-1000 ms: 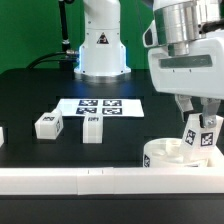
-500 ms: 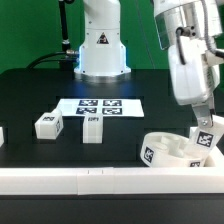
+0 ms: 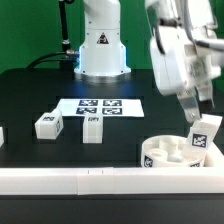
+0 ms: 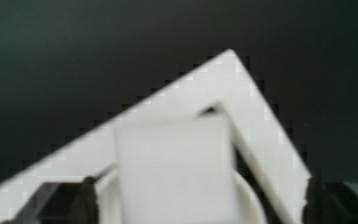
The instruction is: Assemble stool
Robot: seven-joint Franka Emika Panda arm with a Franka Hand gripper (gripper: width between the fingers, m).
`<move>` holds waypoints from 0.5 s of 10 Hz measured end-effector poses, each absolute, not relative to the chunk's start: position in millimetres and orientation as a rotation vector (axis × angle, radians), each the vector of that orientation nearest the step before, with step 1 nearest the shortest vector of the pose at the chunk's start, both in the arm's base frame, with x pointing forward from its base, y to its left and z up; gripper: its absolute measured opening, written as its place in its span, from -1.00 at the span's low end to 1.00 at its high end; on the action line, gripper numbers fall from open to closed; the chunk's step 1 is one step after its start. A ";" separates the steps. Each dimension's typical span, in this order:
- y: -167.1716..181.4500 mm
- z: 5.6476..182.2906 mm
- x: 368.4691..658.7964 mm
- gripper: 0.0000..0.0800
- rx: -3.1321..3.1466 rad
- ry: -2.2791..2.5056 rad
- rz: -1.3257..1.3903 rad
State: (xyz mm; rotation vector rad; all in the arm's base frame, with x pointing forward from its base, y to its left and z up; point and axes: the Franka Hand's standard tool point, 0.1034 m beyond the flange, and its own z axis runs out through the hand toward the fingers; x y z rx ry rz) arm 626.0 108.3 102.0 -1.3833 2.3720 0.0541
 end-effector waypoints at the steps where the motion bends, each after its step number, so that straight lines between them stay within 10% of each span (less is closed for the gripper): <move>1: 96.4 114.5 623.0 0.58 -1.421 2.343 0.040; 5: 65.9 135.1 622.7 0.62 -1.476 2.299 -0.007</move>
Offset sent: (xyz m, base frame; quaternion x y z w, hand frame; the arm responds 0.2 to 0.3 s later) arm -0.0100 -0.0388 0.0214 -0.0038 0.0258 -0.0349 0.9991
